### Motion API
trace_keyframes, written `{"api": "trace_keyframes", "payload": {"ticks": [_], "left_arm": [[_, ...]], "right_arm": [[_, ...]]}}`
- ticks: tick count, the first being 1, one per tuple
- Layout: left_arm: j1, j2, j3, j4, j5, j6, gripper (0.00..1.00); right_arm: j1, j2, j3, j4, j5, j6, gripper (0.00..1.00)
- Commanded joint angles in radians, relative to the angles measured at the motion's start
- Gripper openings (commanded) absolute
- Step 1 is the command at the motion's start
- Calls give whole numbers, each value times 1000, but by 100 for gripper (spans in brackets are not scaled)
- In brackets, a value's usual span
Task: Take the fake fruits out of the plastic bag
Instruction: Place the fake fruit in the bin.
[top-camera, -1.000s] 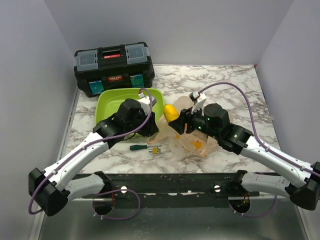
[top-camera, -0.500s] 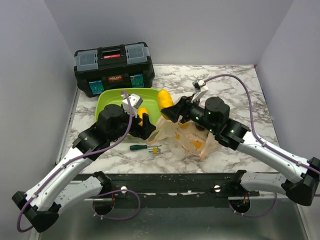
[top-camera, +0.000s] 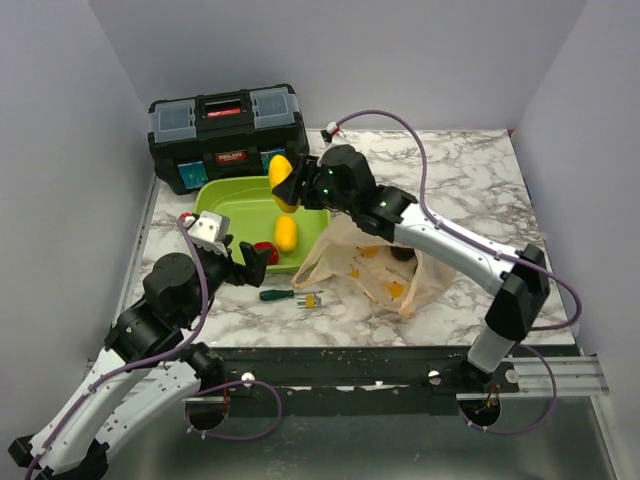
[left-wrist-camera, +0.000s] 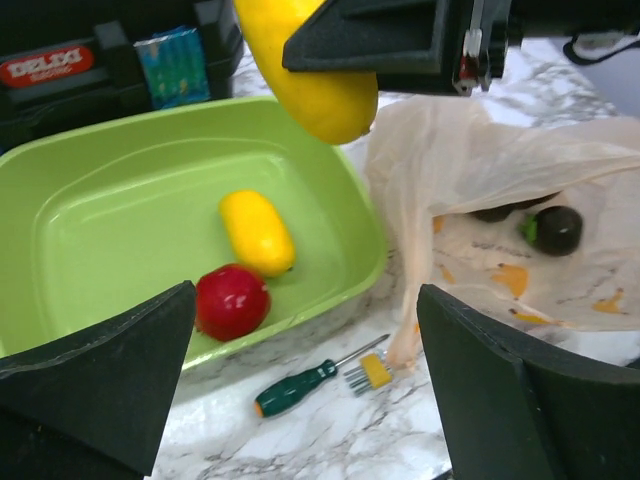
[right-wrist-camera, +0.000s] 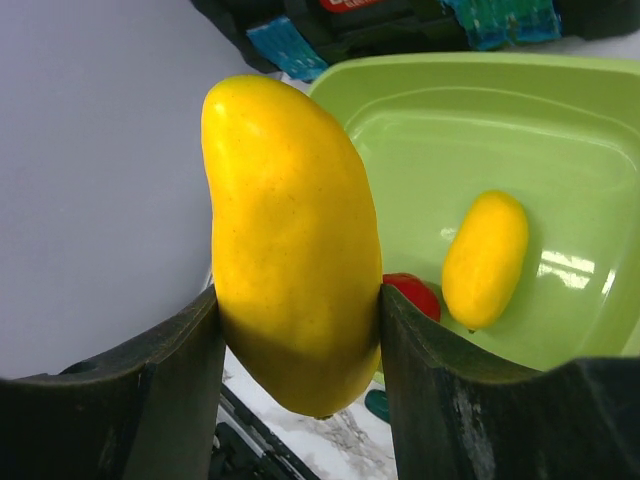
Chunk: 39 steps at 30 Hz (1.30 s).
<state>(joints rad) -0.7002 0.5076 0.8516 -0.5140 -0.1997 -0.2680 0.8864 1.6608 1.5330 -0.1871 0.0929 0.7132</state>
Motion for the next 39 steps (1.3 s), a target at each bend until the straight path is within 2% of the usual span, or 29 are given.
{"api": "trace_keyframes", "payload": {"ticks": [1,4,8,12,16,24,26,29,39], "left_arm": [[1,-66,-91,22,-163,61,92],[2,-97,-118,29,-192,67,92],[2,-137,-138,45,-195,70,92],[2,-157,-160,65,-194,72,93],[1,-160,-163,75,-184,72,93],[-4,-161,-162,76,-186,73,93],[-4,-161,-162,77,-188,72,93],[-4,-158,-163,74,-193,73,93],[-4,-145,-163,74,-196,72,93]], "right_arm": [[-3,146,152,-187,56,116,1],[-1,259,267,-305,85,163,1],[8,406,447,-553,211,183,2],[32,442,461,-594,304,168,5],[36,459,453,-627,328,179,9],[37,476,428,-619,346,154,41],[37,485,432,-623,351,150,47],[38,487,426,-614,351,138,54],[39,455,394,-577,333,81,70]]}}
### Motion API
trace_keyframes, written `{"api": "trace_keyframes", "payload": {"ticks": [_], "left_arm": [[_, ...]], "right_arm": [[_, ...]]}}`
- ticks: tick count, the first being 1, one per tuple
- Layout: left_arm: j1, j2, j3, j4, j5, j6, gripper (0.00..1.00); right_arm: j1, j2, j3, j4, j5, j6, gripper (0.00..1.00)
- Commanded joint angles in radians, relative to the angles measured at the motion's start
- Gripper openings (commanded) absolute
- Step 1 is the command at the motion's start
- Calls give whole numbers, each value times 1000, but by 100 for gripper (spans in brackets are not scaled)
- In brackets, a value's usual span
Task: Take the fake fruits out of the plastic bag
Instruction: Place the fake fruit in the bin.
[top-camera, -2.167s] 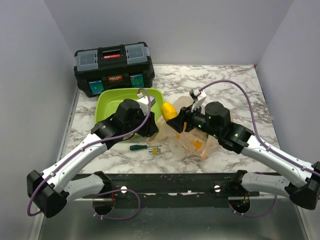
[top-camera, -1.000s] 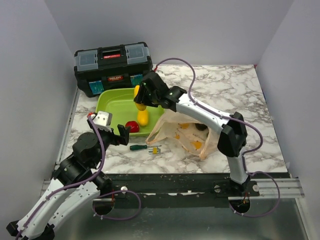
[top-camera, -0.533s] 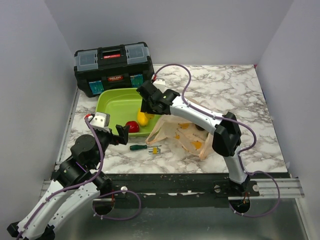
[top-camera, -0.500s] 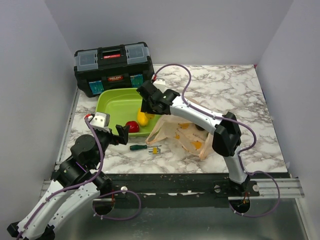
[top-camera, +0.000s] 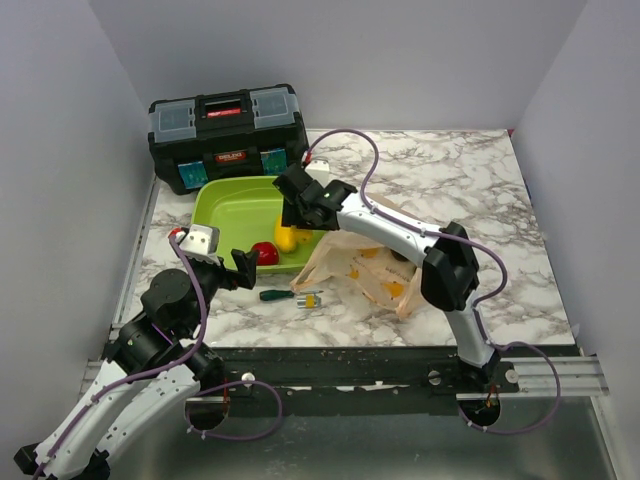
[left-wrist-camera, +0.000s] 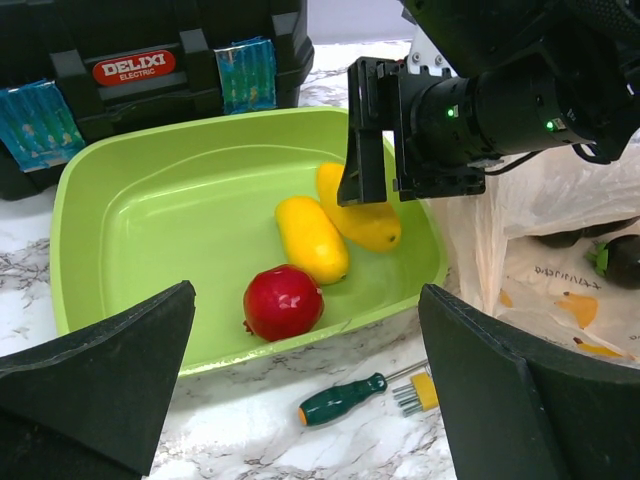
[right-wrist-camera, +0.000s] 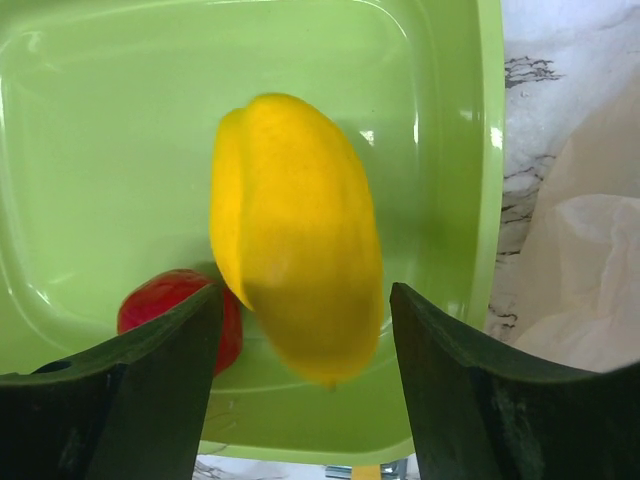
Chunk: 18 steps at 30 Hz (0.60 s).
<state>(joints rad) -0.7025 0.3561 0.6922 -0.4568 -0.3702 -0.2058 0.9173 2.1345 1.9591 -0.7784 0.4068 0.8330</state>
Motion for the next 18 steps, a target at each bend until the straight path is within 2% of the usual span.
{"api": "trace_keyframes", "payload": {"ticks": [1,3,11,15,18], "left_arm": [[-2,9,-3,18,-24,11,93],[-3,17,-3,21,-21,11,93],[-3,41,-5,26,-7,13,93],[-3,66,-10,39,42,19,93],[-2,101,-12,55,125,24,94]], "right_arm": [[8,-31,-44,26,14,-50,72],[8,-53,-70,62,-2,-74,75],[17,-157,-104,125,-49,-175,75],[19,-292,-201,201,-94,-255,75],[20,-425,-294,294,-200,-329,75]]}}
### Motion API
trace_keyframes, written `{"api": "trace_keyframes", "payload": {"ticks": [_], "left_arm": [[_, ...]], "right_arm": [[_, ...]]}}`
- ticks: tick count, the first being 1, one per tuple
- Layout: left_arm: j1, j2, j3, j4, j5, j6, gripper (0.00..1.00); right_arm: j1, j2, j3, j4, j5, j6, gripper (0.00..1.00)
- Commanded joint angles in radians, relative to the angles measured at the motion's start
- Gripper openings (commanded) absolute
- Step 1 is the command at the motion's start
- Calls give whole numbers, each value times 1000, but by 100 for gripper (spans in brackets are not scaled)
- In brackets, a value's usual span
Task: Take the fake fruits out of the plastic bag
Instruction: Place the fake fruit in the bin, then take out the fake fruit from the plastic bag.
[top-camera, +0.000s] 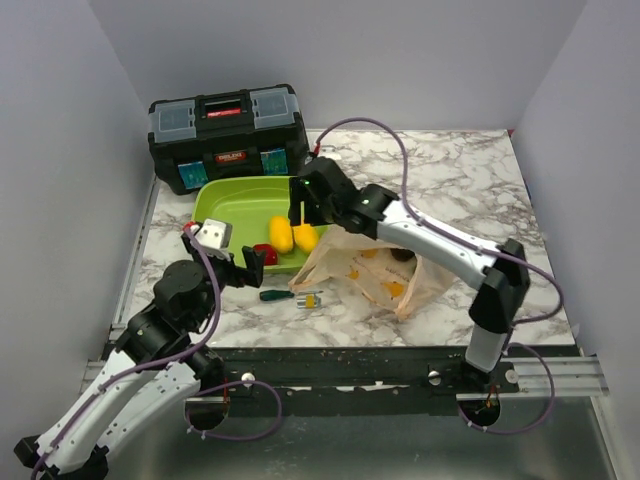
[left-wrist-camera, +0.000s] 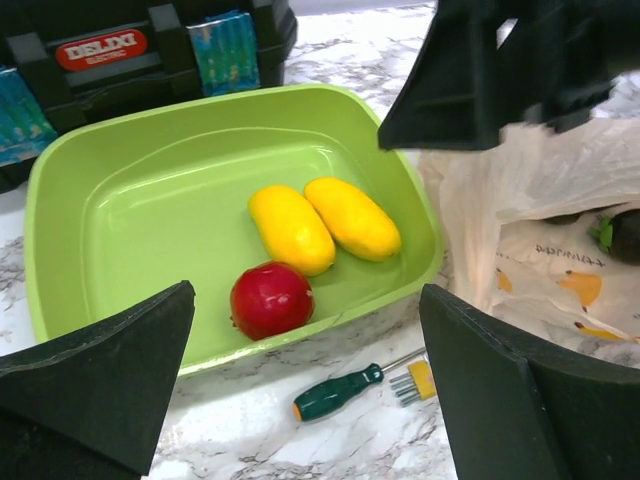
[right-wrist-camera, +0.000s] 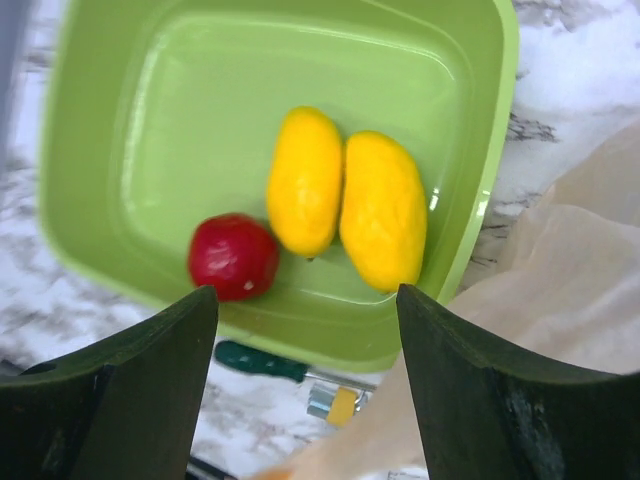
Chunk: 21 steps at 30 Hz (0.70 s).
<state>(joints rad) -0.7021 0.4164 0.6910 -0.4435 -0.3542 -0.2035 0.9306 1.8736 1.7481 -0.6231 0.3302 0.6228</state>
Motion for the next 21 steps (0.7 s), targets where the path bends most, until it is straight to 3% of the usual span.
{"api": "trace_keyframes", "payload": {"ticks": [1,7,16,21], "left_arm": [[-3,55,-11,48,143,23,94],[-2,217,18,57,377,27,94],[-2,518,126,-59,545,-21,88],[-3,637,188,-106,526,-65,81]], "right_arm": [[7,-202,-108,158,-155,-145,75],[9,-419,-258,178,-323,-249,75],[16,-659,-534,47,-296,-218,74],[31,-679,-569,-39,-247,-233,71]]}}
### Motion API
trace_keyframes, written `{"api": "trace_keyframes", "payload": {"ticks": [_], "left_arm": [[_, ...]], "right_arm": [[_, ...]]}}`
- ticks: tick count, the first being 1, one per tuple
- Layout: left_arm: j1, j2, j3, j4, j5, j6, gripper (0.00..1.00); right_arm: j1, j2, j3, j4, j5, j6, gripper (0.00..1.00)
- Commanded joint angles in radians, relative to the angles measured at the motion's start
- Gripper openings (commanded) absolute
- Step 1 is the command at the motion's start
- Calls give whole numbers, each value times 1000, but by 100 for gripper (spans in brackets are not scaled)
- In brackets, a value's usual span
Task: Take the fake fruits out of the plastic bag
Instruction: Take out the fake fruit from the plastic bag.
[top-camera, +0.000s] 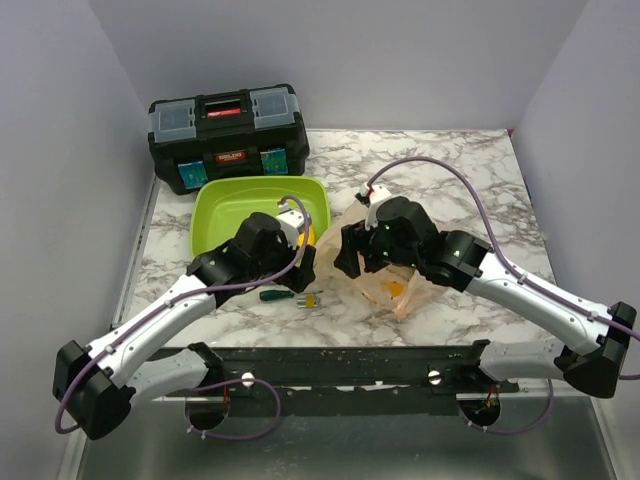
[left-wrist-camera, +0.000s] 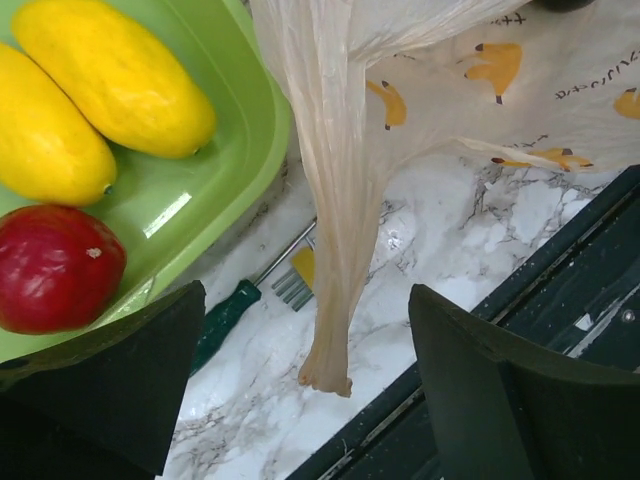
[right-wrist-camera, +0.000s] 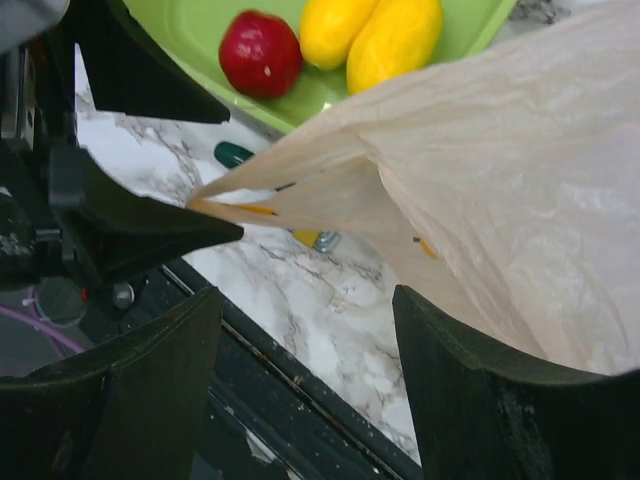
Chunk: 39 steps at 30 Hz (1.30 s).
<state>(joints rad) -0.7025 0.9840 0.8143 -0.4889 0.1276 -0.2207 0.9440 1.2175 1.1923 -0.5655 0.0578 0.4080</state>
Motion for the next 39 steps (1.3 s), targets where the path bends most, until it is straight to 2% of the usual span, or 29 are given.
{"api": "trace_keyframes", "payload": {"ticks": [1,4,11,16,19,21,23,25,35,39], "left_arm": [[-2,89,77,-67,36,-53,78],[-2,144,105,-79,42,-66,67],[-3,147,129,-46,59,-88,29],[-2,138,155,-22,80,-81,12],[-2,147,180,-15,100,-80,7],[-3,154,196,-8,111,-81,6],[-2,161,220,-5,121,-84,5],[-2,172,242,-2,129,-89,4],[-2,202,270,23,169,-108,4],[-2,206,270,24,172,-97,4]], "right_arm": [[22,-13,-10,-120,46,-27,71],[42,37,5,-177,126,-62,69],[63,143,11,-234,318,-142,65],[63,179,-18,-239,423,-153,58],[64,216,-31,-257,539,-124,43],[63,240,-48,-266,633,-92,39],[63,251,-81,-236,670,-110,38],[62,270,-90,-218,708,-110,33],[59,312,-157,-93,832,-172,33],[47,330,-182,-42,815,-197,37]]}}
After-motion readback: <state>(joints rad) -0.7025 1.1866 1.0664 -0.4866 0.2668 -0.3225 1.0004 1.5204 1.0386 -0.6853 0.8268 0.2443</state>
